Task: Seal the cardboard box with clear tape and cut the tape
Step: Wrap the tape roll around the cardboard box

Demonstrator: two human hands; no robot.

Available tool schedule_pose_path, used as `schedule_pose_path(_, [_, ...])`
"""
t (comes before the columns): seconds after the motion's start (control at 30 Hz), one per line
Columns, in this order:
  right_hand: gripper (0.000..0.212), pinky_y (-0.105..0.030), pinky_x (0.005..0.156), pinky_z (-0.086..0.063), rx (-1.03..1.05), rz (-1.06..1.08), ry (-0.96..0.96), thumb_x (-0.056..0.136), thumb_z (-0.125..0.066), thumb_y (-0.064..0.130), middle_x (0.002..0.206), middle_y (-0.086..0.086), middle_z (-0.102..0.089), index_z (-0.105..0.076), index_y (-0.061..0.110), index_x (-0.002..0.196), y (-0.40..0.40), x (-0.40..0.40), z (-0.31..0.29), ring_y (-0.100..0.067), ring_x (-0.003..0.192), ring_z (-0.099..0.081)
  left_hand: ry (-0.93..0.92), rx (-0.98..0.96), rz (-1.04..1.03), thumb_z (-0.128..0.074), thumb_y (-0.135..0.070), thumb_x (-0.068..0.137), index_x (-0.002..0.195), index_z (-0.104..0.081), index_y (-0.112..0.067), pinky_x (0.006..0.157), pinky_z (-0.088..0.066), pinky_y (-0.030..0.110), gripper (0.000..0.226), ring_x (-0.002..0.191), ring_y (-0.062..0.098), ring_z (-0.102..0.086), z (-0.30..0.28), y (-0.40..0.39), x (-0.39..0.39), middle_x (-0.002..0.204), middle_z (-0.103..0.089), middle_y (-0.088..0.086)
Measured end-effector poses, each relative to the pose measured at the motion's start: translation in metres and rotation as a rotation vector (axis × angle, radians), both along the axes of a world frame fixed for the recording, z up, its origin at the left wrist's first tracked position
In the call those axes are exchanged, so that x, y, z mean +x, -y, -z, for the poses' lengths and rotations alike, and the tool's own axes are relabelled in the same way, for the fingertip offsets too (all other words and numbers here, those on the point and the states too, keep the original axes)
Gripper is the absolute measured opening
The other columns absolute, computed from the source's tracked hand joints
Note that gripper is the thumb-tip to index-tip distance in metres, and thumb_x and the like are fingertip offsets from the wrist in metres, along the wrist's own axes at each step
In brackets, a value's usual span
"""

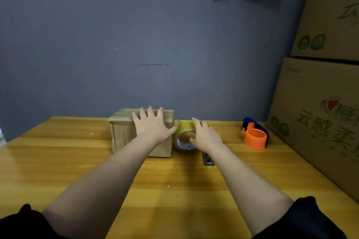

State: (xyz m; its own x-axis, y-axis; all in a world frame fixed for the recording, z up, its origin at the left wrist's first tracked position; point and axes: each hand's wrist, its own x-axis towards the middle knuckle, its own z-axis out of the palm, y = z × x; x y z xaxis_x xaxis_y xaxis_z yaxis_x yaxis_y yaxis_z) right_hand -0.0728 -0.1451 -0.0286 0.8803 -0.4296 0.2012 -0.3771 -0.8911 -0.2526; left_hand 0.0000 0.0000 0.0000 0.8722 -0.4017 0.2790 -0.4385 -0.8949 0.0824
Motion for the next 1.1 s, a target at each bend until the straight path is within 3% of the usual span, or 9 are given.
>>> schedule_pose_path(0.1, [0.072, -0.041, 0.098, -0.044, -0.02, -0.014, -0.009, 0.091, -0.057, 0.027, 0.15, -0.005, -0.033, -0.016, 0.026, 0.149, 0.001, 0.001, 0.0, -0.028, 0.131, -0.041, -0.006, 0.034, -0.066, -0.035, -0.08, 0.075, 0.143, -0.029, -0.023, 0.113, -0.013, 0.057, 0.089, 0.141, 0.039, -0.022, 0.0, 0.0, 0.0, 0.153, -0.028, 0.014])
schedule_pose_path(0.23, [0.056, -0.039, 0.09, -0.047, -0.082, -0.014, 0.037, 0.09, -0.057, 0.024, 0.139, -0.005, -0.045, -0.031, 0.024, 0.14, 0.002, 0.002, 0.0, -0.028, 0.121, -0.05, -0.01, -0.002, -0.018, -0.044, -0.074, 0.074, 0.141, -0.034, -0.023, 0.113, -0.015, 0.057, 0.084, 0.138, 0.039, -0.027, 0.001, -0.003, 0.005, 0.149, -0.034, 0.015])
schedule_pose_path(0.4, [0.055, -0.036, 0.081, -0.048, -0.183, -0.038, 0.083, 0.083, -0.062, 0.038, 0.128, -0.004, -0.053, -0.039, 0.021, 0.13, -0.006, -0.013, -0.004, -0.026, 0.113, -0.055, -0.021, -0.059, 0.143, -0.05, -0.067, 0.074, 0.136, -0.04, -0.029, 0.115, -0.015, 0.052, 0.073, 0.131, 0.034, -0.035, -0.002, -0.024, 0.013, 0.135, -0.038, 0.012])
schedule_pose_path(0.6, [0.051, -0.036, 0.079, -0.048, -0.138, -0.073, 0.101, 0.08, -0.057, 0.048, 0.123, -0.001, -0.057, -0.044, 0.022, 0.122, -0.027, -0.035, -0.005, -0.027, 0.108, -0.058, 0.097, -0.05, 0.213, -0.047, -0.068, 0.076, 0.138, -0.039, -0.038, 0.103, -0.028, 0.043, 0.069, 0.127, 0.028, -0.034, -0.001, -0.042, 0.011, 0.14, -0.045, -0.003])
schedule_pose_path(0.73, [0.052, -0.034, 0.074, -0.043, -0.085, -0.093, 0.122, 0.081, -0.055, 0.055, 0.122, 0.0, -0.057, -0.042, 0.022, 0.12, -0.053, -0.05, -0.002, -0.027, 0.106, -0.06, -0.059, -0.157, 0.351, -0.035, -0.073, 0.059, 0.14, -0.037, -0.039, 0.108, -0.027, 0.04, 0.088, 0.131, 0.027, -0.029, 0.003, -0.058, 0.019, 0.146, -0.041, -0.007])
schedule_pose_path(0.83, [0.058, -0.033, 0.069, -0.04, -0.038, -0.087, 0.132, 0.081, -0.054, 0.059, 0.12, 0.0, -0.058, -0.037, 0.023, 0.122, -0.07, -0.057, 0.0, -0.026, 0.102, -0.061, -0.129, -0.165, 0.458, -0.041, -0.064, 0.064, 0.14, -0.037, -0.038, 0.113, -0.02, 0.037, 0.081, 0.135, 0.026, -0.026, 0.003, -0.066, 0.028, 0.15, -0.036, -0.008])
schedule_pose_path(0.93, [0.058, -0.034, 0.069, -0.049, 0.005, -0.072, 0.166, 0.08, -0.054, 0.06, 0.111, -0.002, -0.064, -0.032, 0.025, 0.121, -0.083, -0.061, 0.005, -0.026, 0.093, -0.064, -0.217, -0.195, 0.508, -0.028, -0.062, 0.062, 0.14, -0.037, -0.04, 0.117, -0.017, 0.04, 0.082, 0.14, 0.022, -0.023, 0.005, -0.07, 0.035, 0.152, -0.032, -0.009])
schedule_pose_path(1.1, [0.063, -0.034, 0.069, -0.048, 0.061, -0.078, 0.212, 0.08, -0.054, 0.062, 0.106, -0.003, -0.066, -0.028, 0.024, 0.123, -0.104, -0.061, 0.015, -0.028, 0.091, -0.065, -0.291, -0.509, 0.561, -0.028, -0.039, 0.08, 0.13, -0.052, -0.022, 0.117, -0.017, 0.032, 0.058, 0.138, 0.017, -0.029, 0.011, -0.06, 0.027, 0.146, -0.043, 0.0])
